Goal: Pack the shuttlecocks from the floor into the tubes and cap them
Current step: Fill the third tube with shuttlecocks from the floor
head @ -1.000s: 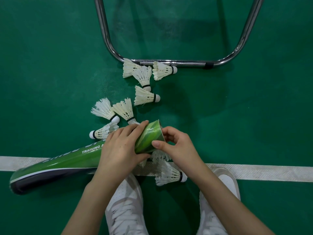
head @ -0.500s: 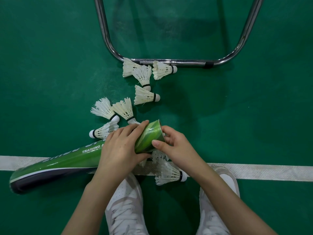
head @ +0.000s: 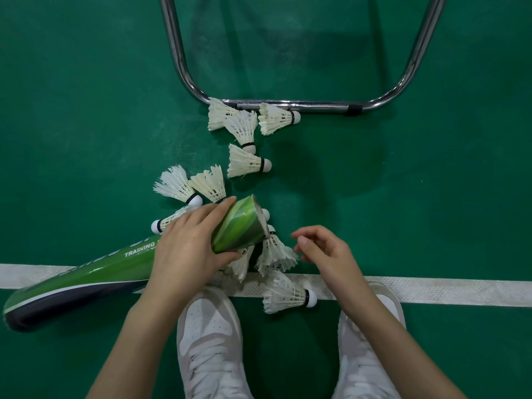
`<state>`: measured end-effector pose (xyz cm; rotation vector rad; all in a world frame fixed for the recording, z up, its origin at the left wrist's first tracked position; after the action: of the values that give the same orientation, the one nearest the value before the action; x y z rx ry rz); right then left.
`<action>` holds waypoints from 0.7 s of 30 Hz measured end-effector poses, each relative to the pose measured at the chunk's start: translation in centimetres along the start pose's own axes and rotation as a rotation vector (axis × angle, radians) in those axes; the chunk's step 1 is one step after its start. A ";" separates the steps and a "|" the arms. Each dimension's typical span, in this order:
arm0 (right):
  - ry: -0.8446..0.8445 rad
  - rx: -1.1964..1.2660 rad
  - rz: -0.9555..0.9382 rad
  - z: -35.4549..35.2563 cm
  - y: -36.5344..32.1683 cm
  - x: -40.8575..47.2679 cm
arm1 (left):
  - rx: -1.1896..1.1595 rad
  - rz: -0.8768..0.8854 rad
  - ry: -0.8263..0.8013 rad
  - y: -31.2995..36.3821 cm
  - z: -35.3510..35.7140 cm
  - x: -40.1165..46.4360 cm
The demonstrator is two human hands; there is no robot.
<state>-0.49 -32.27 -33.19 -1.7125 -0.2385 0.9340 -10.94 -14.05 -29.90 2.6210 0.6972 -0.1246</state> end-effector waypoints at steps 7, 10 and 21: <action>-0.114 -0.047 0.135 0.9 2.8 -0.9 | -0.002 -0.024 0.014 -1.0 -0.5 0.1; -0.107 -0.026 0.146 1.4 3.2 -1.1 | 0.006 -0.018 0.010 -0.9 -0.3 -0.1; 0.122 -0.072 0.000 0.0 1.2 0.0 | 0.000 0.007 0.001 -0.1 0.2 -0.5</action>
<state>-0.82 -32.75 -34.18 -1.8291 -0.1936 0.8263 -11.39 -14.28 -30.08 2.6235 0.6885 -0.1217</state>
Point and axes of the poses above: each hand's wrist, its own x-axis towards the middle knuckle, its own z-axis out of the palm, y = z × x, the point moved 4 cm from there along x, towards the middle knuckle, and after that the axes turned 4 degrees about -x, right-handed, at the moved point
